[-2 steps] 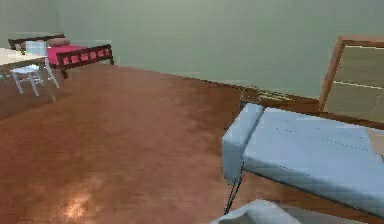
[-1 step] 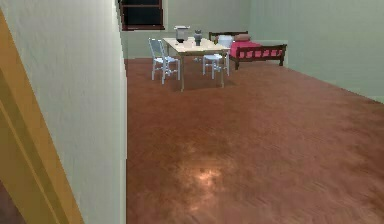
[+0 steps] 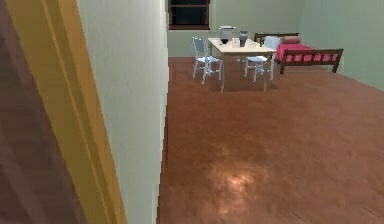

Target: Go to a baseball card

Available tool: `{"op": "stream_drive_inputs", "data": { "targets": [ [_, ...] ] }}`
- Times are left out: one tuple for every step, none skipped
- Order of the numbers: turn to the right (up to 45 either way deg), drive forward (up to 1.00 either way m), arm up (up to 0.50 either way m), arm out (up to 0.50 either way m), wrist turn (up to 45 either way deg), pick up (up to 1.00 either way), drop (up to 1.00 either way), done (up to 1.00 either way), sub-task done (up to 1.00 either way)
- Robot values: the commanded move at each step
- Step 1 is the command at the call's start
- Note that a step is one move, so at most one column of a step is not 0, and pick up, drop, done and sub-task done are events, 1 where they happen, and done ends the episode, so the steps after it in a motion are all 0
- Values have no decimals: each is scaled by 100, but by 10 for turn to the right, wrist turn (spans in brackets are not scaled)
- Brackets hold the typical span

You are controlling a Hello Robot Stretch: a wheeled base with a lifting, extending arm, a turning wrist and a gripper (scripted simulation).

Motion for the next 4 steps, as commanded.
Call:
{"op": "stream_drive_inputs", "data": {
  "targets": [
    [-30,0,0,0,0,0,0,0,0],
    [0,10,0,0,0,0,0,0,0],
    [60,0,0,0,0,0,0,0,0],
    [0,100,0,0,0,0,0,0,0]
  ]
}}
